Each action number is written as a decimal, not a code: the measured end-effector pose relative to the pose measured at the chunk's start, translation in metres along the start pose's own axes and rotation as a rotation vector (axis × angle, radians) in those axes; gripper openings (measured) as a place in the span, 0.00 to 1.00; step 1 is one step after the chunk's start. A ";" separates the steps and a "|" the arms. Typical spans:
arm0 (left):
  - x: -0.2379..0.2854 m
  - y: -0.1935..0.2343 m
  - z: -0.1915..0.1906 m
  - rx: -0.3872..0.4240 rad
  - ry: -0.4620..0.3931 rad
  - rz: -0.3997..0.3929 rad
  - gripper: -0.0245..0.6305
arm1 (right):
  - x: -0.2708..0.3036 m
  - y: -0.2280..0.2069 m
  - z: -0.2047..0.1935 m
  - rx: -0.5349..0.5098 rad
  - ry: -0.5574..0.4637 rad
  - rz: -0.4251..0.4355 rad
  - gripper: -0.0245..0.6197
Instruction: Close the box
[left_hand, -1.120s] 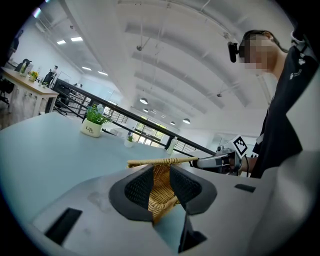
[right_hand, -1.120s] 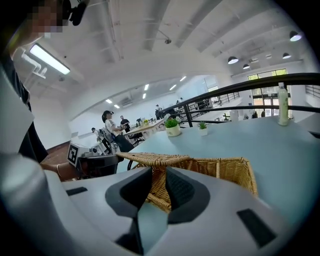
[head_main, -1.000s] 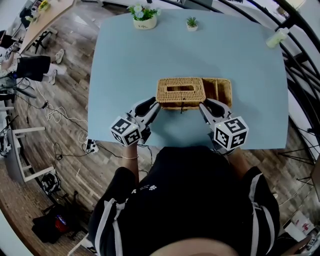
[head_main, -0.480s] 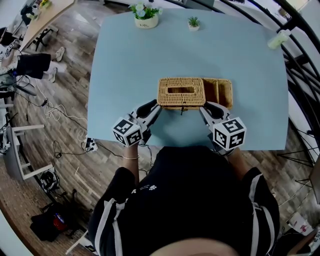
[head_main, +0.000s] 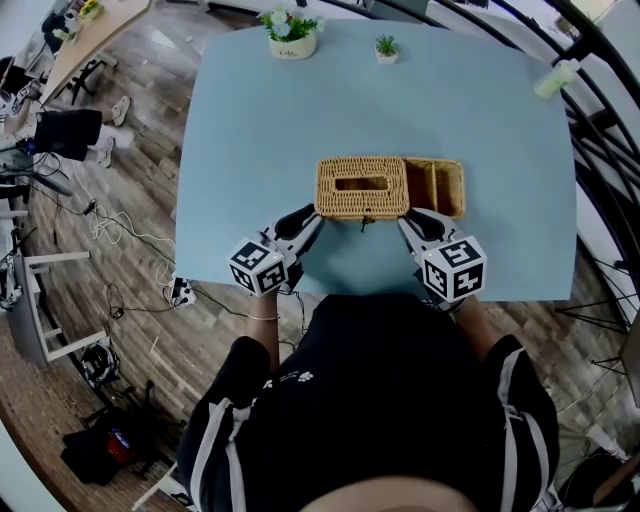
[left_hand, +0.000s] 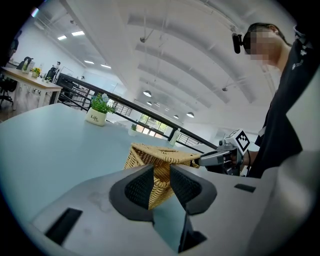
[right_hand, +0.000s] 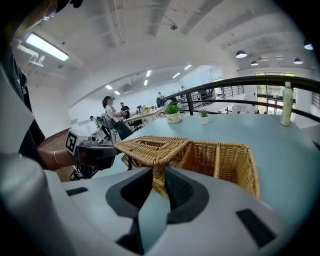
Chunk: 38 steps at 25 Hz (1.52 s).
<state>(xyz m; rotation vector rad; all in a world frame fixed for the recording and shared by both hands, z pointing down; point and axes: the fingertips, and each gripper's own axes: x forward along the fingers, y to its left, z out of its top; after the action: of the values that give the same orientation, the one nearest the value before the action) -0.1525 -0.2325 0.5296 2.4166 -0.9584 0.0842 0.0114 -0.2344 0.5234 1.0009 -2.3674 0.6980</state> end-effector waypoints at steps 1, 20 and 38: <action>0.000 0.000 -0.001 0.000 0.003 0.001 0.16 | 0.000 0.000 -0.001 -0.006 0.004 -0.002 0.15; -0.003 0.006 -0.022 0.009 0.066 0.051 0.16 | -0.001 0.002 -0.017 0.016 0.041 -0.003 0.15; -0.012 -0.009 0.040 0.121 -0.070 0.106 0.15 | -0.022 -0.006 0.043 0.013 -0.207 -0.110 0.04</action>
<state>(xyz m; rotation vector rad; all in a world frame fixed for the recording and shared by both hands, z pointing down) -0.1609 -0.2389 0.4884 2.4918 -1.1428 0.0992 0.0205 -0.2528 0.4794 1.2519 -2.4615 0.5945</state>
